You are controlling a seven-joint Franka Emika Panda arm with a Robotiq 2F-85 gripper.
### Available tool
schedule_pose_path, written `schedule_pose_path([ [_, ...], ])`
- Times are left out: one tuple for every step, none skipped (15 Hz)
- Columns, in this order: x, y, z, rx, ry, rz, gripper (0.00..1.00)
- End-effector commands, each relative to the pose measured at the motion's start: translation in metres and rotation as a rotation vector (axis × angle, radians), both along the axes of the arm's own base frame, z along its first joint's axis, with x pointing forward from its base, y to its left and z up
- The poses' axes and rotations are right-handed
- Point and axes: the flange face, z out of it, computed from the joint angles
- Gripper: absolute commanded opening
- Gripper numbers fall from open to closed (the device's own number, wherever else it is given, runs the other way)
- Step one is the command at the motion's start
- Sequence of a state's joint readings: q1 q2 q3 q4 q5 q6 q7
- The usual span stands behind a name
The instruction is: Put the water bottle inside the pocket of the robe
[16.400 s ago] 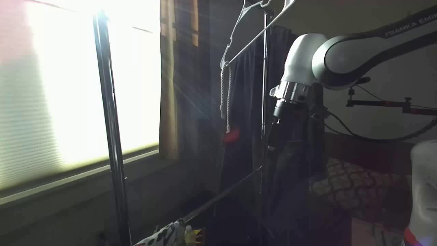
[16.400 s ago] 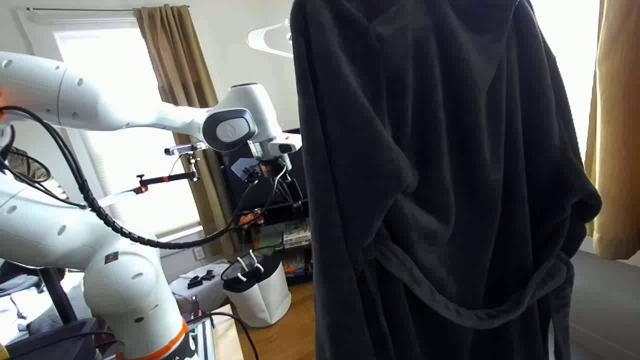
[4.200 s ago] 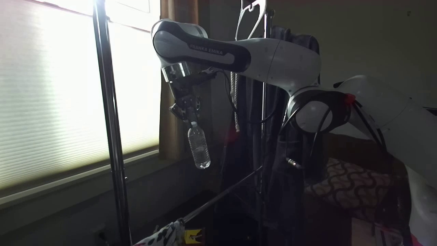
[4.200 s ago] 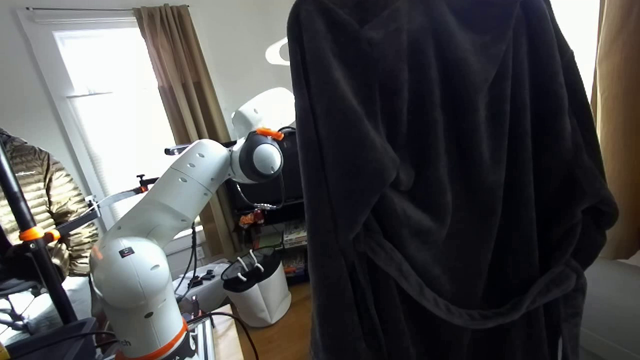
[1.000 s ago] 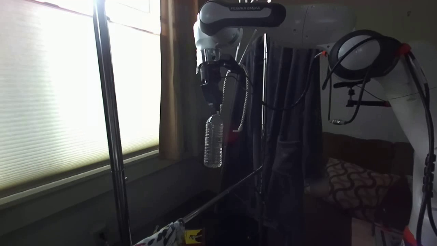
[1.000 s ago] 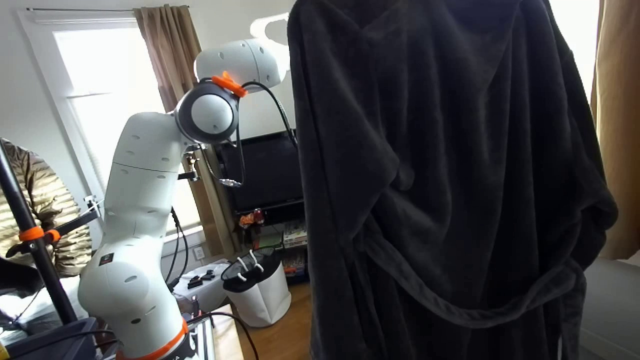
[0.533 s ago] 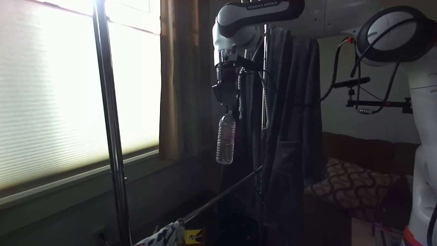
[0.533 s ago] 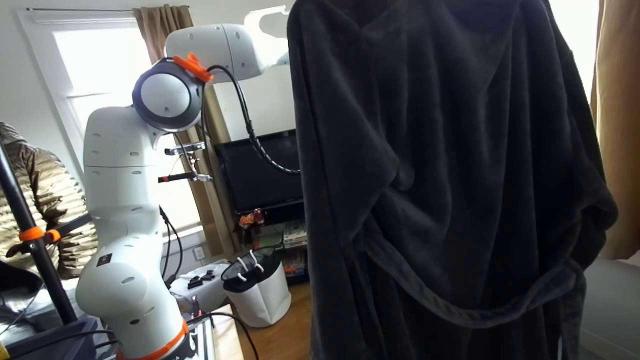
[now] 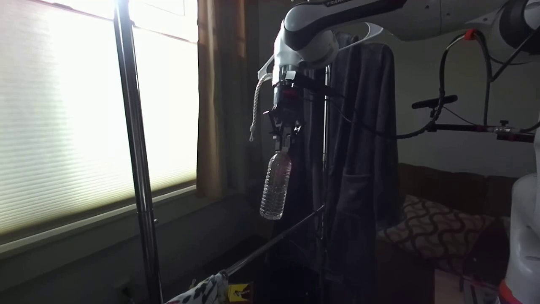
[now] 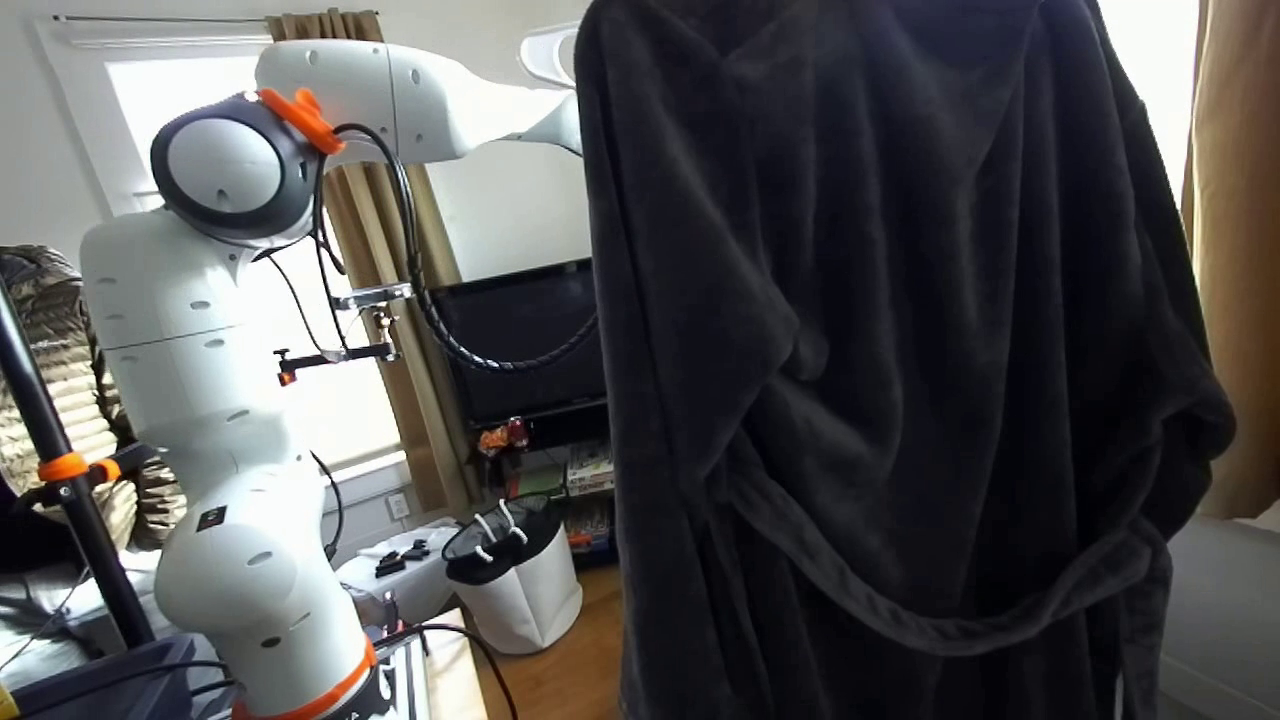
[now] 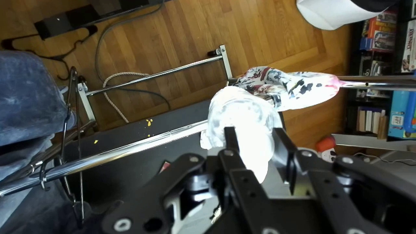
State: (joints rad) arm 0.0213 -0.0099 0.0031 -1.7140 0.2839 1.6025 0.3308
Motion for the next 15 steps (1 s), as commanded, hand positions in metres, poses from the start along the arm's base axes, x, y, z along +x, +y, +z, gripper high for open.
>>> schedule_pose_path([
  [-0.058, 0.027, -0.005, -0.049, -0.062, 0.028, 0.08],
  [-0.072, 0.034, -0.008, -0.069, -0.069, 0.029, 0.08],
  [-0.086, 0.039, -0.010, -0.095, -0.075, 0.015, 0.08],
  [-0.101, 0.041, -0.012, -0.124, -0.069, -0.048, 0.08],
  [-0.114, 0.041, -0.015, -0.143, -0.070, -0.110, 0.08],
  [-0.074, 0.042, -0.012, -0.100, -0.035, -0.021, 0.31],
  [-0.088, 0.045, -0.014, -0.119, -0.038, -0.051, 0.31],
  [-0.098, 0.045, -0.014, -0.128, -0.042, -0.068, 0.08],
  [-0.093, 0.041, -0.013, -0.153, -0.041, -0.075, 0.08],
  [-0.092, 0.035, -0.010, -0.202, -0.036, -0.119, 0.08],
  [-0.094, 0.025, -0.006, -0.259, -0.030, -0.154, 0.08],
  [-0.096, 0.015, -0.001, -0.310, -0.031, -0.195, 0.08],
  [-0.097, 0.006, 0.005, -0.356, -0.036, -0.228, 0.08],
  [-0.099, -0.003, 0.013, -0.400, -0.035, -0.263, 0.08],
  [-0.102, -0.012, 0.020, -0.444, -0.024, -0.299, 0.08],
])
